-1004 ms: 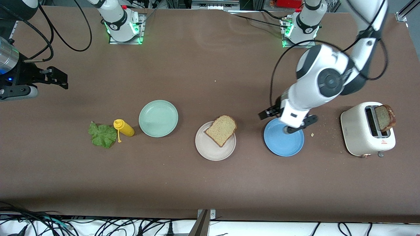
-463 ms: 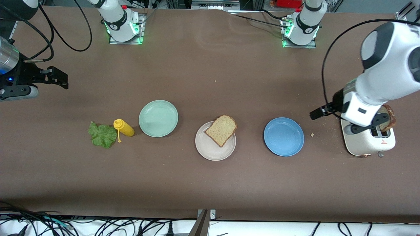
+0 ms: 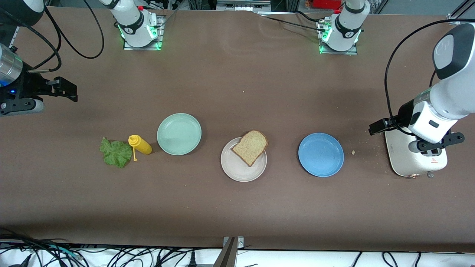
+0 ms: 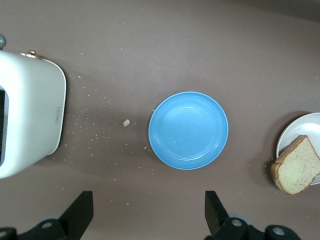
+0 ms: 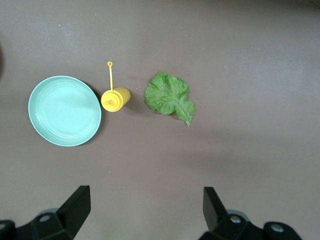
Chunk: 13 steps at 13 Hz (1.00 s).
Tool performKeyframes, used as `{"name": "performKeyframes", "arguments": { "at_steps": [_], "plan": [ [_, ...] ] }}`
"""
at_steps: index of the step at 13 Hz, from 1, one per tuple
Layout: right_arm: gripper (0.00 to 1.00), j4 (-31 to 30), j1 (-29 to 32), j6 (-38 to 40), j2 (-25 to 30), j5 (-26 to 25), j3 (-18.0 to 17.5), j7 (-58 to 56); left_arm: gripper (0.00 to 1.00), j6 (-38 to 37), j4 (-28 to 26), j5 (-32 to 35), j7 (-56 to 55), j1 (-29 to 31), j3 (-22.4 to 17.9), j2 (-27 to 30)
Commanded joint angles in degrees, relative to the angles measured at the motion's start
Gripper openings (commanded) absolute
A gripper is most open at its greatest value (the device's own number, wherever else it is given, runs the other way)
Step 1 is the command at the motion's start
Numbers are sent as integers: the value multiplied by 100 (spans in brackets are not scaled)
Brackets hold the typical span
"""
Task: Make sandwich in beige plate with both arms
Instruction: 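Withdraw the left gripper back beside the toaster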
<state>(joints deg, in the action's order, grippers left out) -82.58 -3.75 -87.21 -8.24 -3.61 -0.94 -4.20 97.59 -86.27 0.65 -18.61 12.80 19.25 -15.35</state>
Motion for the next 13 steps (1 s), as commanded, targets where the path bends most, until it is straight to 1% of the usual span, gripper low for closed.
{"name": "performKeyframes", "arguments": {
  "at_steps": [1,4,5,7,9,13],
  "plan": [
    [100,5,15,11,6,-61,-3,95,98,-38,-100,181,314,100,61,84],
    [100,5,50,-33,-46,-113,15,86,99,-55,-100,172,323,100,61,84],
    [100,5,67,-129,-151,-96,24,86,99,-56,-100,172,340,100,61,84],
    [100,5,33,-305,-187,-78,15,103,99,-56,-100,172,341,100,70,67],
    [100,-21,67,-236,-152,9,24,-133,99,-64,-100,172,341,100,70,58],
    [100,-4,-100,-262,-257,18,-29,-370,99,-82,-100,172,341,91,79,49]
  ]
}}
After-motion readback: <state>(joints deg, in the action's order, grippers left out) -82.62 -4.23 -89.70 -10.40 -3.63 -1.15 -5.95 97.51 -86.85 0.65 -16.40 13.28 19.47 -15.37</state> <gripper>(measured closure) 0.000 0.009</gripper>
